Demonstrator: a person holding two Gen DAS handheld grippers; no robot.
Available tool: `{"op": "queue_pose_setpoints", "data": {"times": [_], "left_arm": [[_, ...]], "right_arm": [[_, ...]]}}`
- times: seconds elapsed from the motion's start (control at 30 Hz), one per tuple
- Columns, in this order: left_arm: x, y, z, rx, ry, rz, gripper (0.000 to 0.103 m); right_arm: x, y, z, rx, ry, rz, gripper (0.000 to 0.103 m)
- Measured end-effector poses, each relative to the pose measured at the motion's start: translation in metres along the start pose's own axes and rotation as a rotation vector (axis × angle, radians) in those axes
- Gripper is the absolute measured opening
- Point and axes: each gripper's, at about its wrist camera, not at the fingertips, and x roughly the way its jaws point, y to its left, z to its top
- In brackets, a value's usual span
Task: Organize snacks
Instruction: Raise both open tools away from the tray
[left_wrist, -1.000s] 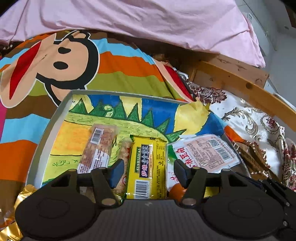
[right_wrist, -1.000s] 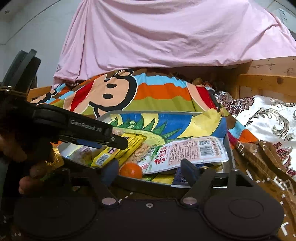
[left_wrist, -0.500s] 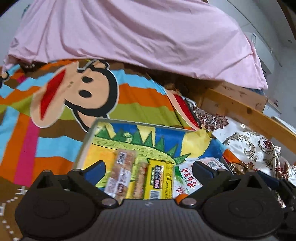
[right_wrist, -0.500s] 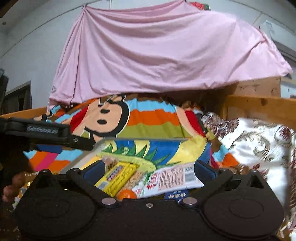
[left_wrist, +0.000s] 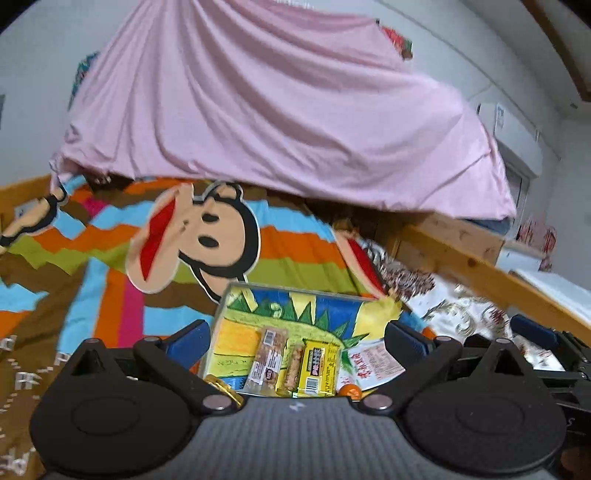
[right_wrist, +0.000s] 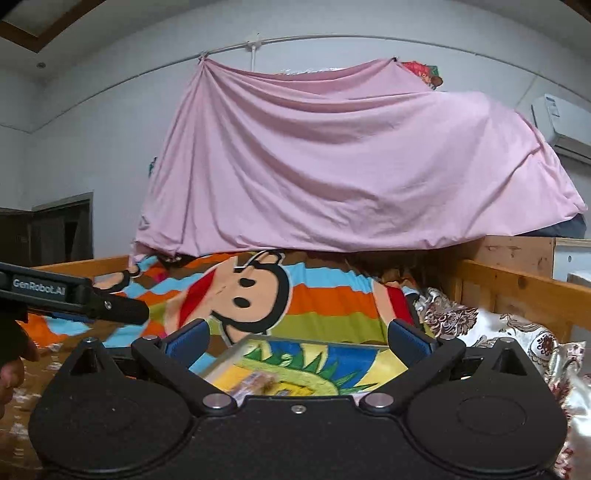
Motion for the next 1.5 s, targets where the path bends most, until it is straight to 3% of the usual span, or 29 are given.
{"op": "queue_pose_setpoints", "data": {"times": [0.13,0.3,0.4,0.57,0.9,1.07,1.3,1.5], "left_arm": [[-0.046,-0.003,0.010,0.014,-0.040,-0.019,0.103],[-0.099,-0.012,0.036,0.100,-0.102,-0.033,0.103],[-0.134,-0.009,0.049,0.091,-0.149,-0.030,0.103],[-0.178,0.006,0.070,0.029,-0.151,-0.018,0.103],[-0.247,0.016,0.114,0.027,-0.162,0.016,0.103],[-0.250,0.022,0.118,-0.015,-0.131,-0.033,0.103],[-0.207,0.028,0.111,0.133,-0.077,-0.055,0.103],[-0.134,0.049,0.104,0.011,0.001,-0.075,0.103]], "right_arm": [[-0.039,0.020,0.029,-0.015,-0.006,0.015,0.102],[-0.090,0.050,0.070,-0.048,-0.032,0.013,0.102],[-0.116,0.066,0.094,-0.061,-0.035,-0.005,0.102],[-0.153,0.084,0.127,-0.019,-0.007,0.004,0.102],[-0.221,0.108,0.166,0.109,0.083,0.063,0.102],[-0.228,0.113,0.176,0.122,0.137,0.038,0.102],[-0.188,0.113,0.173,0.095,0.241,-0.054,0.102],[-0.119,0.118,0.164,0.071,0.344,-0.091,0.102]]}}
